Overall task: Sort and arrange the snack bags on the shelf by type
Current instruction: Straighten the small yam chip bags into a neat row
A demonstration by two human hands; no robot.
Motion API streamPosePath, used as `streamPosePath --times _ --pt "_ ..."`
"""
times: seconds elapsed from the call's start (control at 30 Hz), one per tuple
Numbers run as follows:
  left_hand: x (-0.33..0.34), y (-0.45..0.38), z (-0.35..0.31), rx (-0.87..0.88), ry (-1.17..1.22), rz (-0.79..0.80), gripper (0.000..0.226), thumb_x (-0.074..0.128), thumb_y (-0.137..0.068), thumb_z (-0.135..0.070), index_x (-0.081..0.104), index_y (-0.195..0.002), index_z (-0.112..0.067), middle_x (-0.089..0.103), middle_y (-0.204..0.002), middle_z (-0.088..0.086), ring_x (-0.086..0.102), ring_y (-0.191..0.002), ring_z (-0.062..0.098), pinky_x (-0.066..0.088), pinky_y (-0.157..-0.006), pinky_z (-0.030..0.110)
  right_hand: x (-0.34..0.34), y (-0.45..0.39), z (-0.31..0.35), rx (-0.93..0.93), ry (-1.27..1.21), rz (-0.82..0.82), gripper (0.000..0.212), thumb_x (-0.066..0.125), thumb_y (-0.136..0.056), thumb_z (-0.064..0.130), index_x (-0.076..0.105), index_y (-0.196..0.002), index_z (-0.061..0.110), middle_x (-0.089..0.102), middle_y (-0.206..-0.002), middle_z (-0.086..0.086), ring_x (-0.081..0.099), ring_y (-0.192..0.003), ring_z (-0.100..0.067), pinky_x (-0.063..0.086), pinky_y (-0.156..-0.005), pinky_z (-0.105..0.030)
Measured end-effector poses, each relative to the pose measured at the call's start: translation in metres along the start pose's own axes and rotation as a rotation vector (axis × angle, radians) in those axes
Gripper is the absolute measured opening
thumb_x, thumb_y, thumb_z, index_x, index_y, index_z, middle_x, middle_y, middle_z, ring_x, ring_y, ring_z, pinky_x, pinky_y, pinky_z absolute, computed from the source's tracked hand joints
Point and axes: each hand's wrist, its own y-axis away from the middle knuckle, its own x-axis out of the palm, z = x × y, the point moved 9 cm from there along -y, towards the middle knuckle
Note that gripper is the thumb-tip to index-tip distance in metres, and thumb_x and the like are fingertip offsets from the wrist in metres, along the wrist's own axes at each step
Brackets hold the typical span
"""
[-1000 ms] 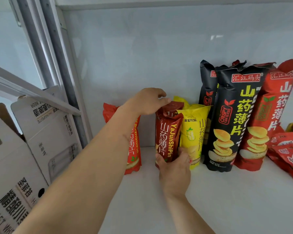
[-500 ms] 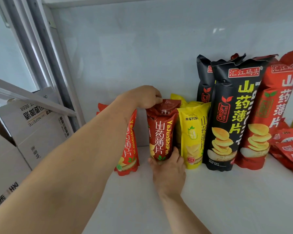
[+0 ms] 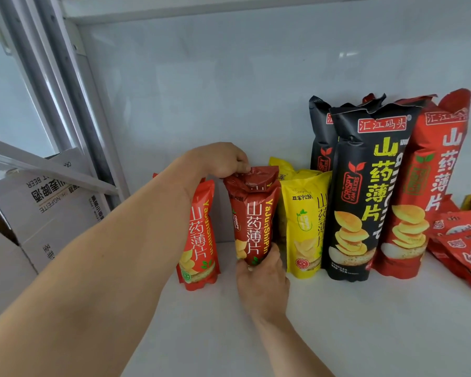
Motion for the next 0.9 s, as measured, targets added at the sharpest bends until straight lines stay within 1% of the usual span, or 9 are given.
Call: streamPosePath --times 0.07,0.13,0.23,0.33,0.43,0.63,0.77,0.83,0.9 --pt "-0.002 0.001 0.003 -0.001 -0.016 0.01 0.032 0.048 -0.104 -0.037 0.067 -0.12 -0.018 0.063 -0.12 -0.001 0.053 -0.108 0.017 0.038 -0.089 0.029 -0.003 -0.003 0.002 0.002 0.032 -0.02 0.09 0.067 -0.077 0.057 0.027 -0.146 0.016 0.046 -0.136 -0.004 0.048 -0.127 -0.024 0.044 -0.102 -0.04" --pt "-0.004 0.003 0.007 -0.006 -0.032 0.02 0.032 0.049 -0.104 -0.038 0.067 -0.121 -0.018 0.061 -0.117 -0.004 0.053 -0.108 0.016 0.038 -0.089 0.029 -0.001 -0.008 0.002 -0.003 0.048 0.017 0.1 0.068 -0.073 0.067 0.024 -0.148 0.018 0.045 -0.137 -0.003 0.047 -0.129 -0.023 0.045 -0.103 -0.041" --pt "-0.005 0.004 0.01 -0.008 -0.06 0.03 0.03 0.049 -0.104 -0.037 0.066 -0.123 -0.02 0.059 -0.114 -0.006 0.051 -0.105 0.014 0.037 -0.089 0.028 0.009 -0.011 0.005 -0.028 0.016 0.104 0.101 0.069 -0.077 0.063 0.017 -0.152 0.018 0.046 -0.144 -0.002 0.048 -0.131 -0.021 0.043 -0.107 -0.041" --pt "-0.007 0.003 0.013 -0.013 -0.049 0.033 0.027 0.049 -0.104 -0.036 0.066 -0.119 -0.021 0.061 -0.112 -0.005 0.054 -0.103 0.015 0.039 -0.088 0.03 0.015 -0.01 0.012 -0.076 0.0 0.145 0.1 0.069 -0.08 0.057 0.013 -0.154 0.019 0.048 -0.144 -0.002 0.052 -0.128 -0.022 0.044 -0.106 -0.041" --pt "-0.007 0.004 0.016 -0.021 -0.069 0.045 0.027 0.049 -0.104 -0.037 0.066 -0.118 -0.021 0.062 -0.113 -0.005 0.055 -0.105 0.016 0.042 -0.091 0.032 0.018 -0.01 0.015 -0.097 -0.003 0.197 0.101 0.067 -0.082 0.057 0.009 -0.155 0.02 0.048 -0.145 -0.002 0.05 -0.129 -0.023 0.042 -0.106 -0.04" --pt "-0.01 0.008 0.024 -0.045 -0.125 0.055 0.029 0.05 -0.104 -0.037 0.066 -0.121 -0.02 0.063 -0.12 -0.002 0.056 -0.111 0.02 0.044 -0.097 0.036 0.024 -0.007 0.018 -0.119 -0.056 0.261 0.102 0.069 -0.078 0.06 0.012 -0.155 0.024 0.048 -0.143 0.0 0.049 -0.128 -0.023 0.043 -0.105 -0.042" --pt "-0.01 0.01 0.031 -0.068 -0.122 0.044 0.029 0.051 -0.103 -0.036 0.068 -0.119 -0.019 0.065 -0.121 0.001 0.057 -0.109 0.021 0.046 -0.098 0.038 0.022 -0.006 0.018 -0.108 -0.119 0.26 0.106 0.073 -0.073 0.061 0.013 -0.153 0.028 0.05 -0.14 0.002 0.05 -0.127 -0.021 0.047 -0.103 -0.044" --pt "-0.009 0.012 0.032 -0.081 -0.123 0.047 0.031 0.05 -0.103 -0.037 0.067 -0.119 -0.018 0.065 -0.12 0.001 0.058 -0.109 0.021 0.046 -0.098 0.038 0.02 -0.005 0.018 -0.106 -0.136 0.271 0.11 0.075 -0.069 0.063 0.013 -0.153 0.029 0.05 -0.139 0.003 0.05 -0.127 -0.021 0.048 -0.102 -0.045" --pt "-0.009 0.014 0.033 -0.097 -0.113 0.046 0.033 0.049 -0.103 -0.04 0.067 -0.121 -0.018 0.064 -0.122 0.0 0.057 -0.106 0.02 0.045 -0.095 0.036 0.015 -0.004 0.016 -0.104 -0.142 0.272 0.113 0.076 -0.068 0.064 0.012 -0.154 0.028 0.047 -0.144 0.003 0.048 -0.13 -0.02 0.047 -0.104 -0.043"
